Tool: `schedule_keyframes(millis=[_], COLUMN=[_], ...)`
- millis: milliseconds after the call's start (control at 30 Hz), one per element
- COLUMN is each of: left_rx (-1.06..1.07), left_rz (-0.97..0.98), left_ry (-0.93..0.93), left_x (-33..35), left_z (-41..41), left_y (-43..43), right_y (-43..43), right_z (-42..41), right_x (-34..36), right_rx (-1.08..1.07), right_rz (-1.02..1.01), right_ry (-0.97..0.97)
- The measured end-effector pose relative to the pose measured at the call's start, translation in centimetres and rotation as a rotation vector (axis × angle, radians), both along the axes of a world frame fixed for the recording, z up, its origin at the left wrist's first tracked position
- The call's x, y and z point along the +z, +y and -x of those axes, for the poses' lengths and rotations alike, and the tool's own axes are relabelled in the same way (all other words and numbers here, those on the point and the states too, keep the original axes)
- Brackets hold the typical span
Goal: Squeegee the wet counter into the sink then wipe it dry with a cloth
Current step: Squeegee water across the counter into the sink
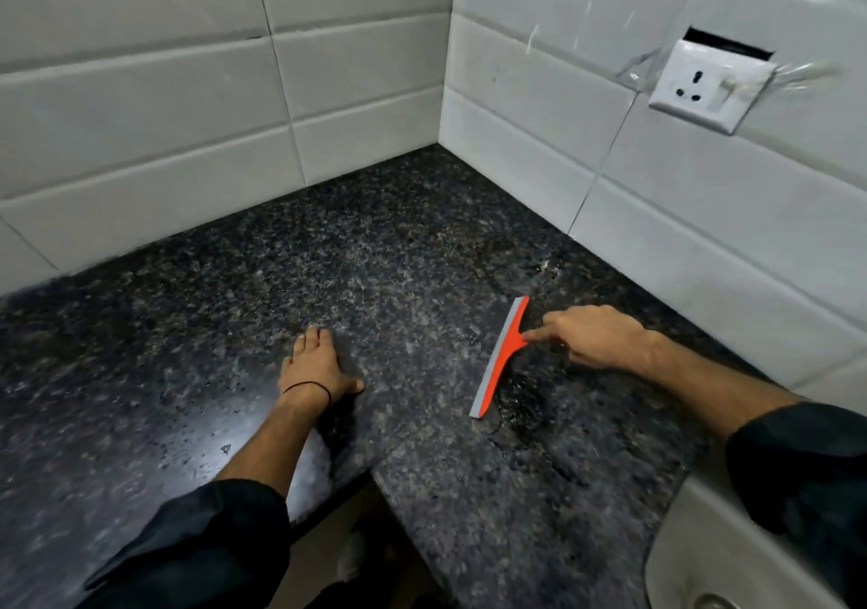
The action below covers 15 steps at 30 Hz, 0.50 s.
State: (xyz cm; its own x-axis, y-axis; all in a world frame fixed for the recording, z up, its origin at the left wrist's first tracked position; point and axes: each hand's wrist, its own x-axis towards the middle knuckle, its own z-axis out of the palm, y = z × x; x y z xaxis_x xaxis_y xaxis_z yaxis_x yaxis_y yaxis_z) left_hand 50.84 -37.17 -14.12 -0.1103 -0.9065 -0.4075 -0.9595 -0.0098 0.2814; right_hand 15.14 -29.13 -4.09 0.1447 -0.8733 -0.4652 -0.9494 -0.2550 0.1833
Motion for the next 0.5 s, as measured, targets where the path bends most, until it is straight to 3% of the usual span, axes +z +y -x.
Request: schedule_keyframes(millis=[100,267,500], left_rx=[-0.052,-0.113,-0.229], left_rz=[0.052,0.077,-0.047], left_ry=[0.064,0.081,-0.059], left_x=[0.3,0.3,-0.7], left_z=[2.0,6.0,10.2], left_y=[-0.7,-3.8,-10.8], right_y=[0.8,-1.8,-14.7], right_z=[1.1,1.5,-0.1], right_x=[1.5,3.8,2.7], right_rx=[0.051,-0.059,-0.178], right_rz=[-0.033,0.028,0.166], right_ry=[0.022,-0.03,-0.271])
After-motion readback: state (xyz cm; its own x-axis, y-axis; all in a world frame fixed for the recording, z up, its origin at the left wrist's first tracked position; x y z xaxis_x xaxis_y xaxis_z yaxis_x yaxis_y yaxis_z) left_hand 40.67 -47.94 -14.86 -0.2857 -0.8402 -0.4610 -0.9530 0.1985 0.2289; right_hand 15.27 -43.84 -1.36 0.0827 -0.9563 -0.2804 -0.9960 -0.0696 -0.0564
